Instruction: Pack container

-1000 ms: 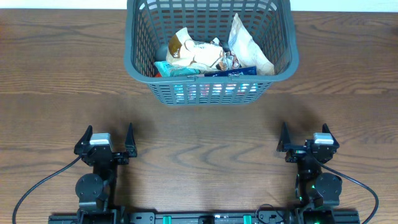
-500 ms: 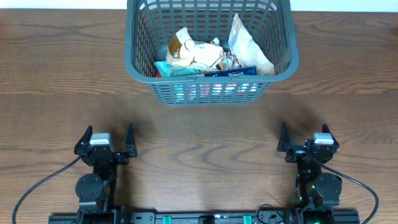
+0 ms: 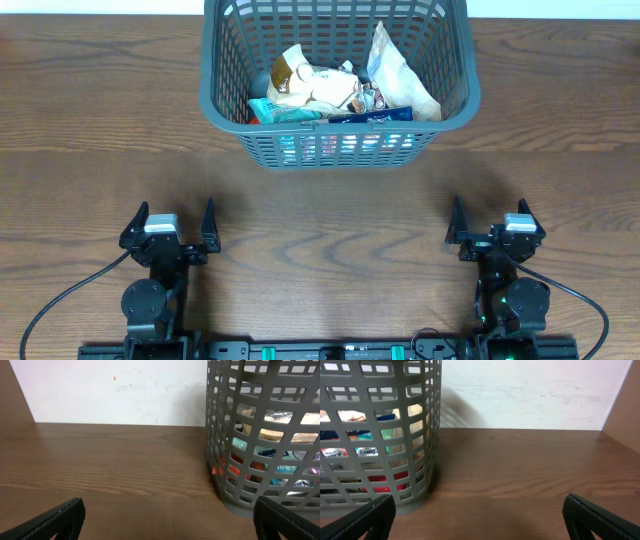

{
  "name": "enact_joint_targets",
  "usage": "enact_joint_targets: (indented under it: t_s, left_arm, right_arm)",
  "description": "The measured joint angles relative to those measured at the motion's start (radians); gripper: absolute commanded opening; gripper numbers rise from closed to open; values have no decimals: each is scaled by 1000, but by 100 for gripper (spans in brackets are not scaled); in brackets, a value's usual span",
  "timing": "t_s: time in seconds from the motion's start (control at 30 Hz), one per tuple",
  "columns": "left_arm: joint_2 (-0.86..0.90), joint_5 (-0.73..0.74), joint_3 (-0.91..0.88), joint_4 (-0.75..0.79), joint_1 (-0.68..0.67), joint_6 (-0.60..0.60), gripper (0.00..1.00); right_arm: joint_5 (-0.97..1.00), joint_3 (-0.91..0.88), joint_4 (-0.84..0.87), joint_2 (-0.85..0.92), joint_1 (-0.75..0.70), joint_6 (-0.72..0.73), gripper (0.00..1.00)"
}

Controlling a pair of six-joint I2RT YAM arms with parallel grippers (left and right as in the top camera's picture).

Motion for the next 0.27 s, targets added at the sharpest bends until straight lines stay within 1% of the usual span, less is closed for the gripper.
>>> enact_joint_targets:
  t_s: [0.27]
  left_arm:
    - [0, 0, 0, 0, 0, 0, 99]
  right_arm:
    - [0, 0, 0, 0, 0, 0, 99]
